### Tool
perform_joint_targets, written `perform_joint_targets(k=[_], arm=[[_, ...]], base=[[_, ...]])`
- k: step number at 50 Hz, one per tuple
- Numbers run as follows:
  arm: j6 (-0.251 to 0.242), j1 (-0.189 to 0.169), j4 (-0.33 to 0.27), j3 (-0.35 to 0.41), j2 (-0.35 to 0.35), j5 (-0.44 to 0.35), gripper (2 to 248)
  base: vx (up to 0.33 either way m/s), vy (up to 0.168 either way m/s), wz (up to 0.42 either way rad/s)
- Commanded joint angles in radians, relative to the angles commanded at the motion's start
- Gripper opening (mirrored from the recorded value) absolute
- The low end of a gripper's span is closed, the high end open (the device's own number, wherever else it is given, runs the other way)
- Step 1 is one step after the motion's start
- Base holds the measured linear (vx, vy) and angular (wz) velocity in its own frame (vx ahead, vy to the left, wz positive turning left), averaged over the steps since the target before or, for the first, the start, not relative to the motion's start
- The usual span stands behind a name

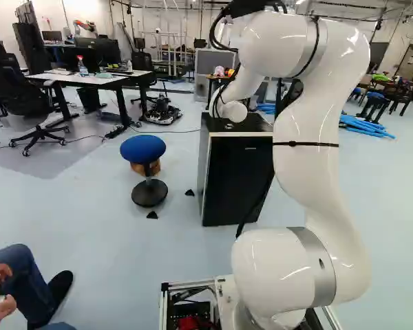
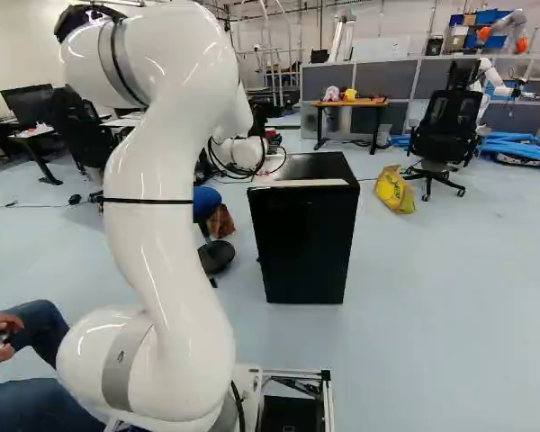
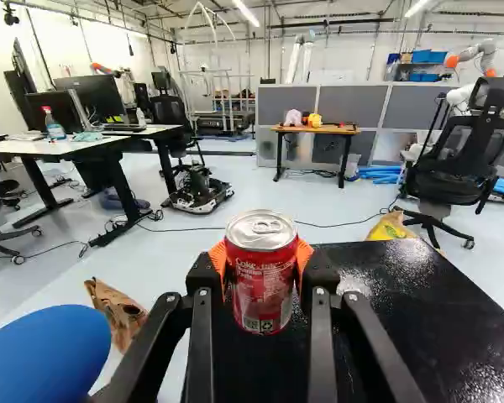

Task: Grab a drink from the fridge

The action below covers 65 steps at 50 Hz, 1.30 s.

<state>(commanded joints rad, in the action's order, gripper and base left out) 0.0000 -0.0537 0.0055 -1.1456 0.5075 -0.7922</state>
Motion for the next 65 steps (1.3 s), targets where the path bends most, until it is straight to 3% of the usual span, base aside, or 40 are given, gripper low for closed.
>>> perform_joint_targets(k=[65], arm=[[0.000, 0.036, -0.004, 0.711, -0.529, -0.054, 99]], base=[[0.000, 0.000, 0.000]])
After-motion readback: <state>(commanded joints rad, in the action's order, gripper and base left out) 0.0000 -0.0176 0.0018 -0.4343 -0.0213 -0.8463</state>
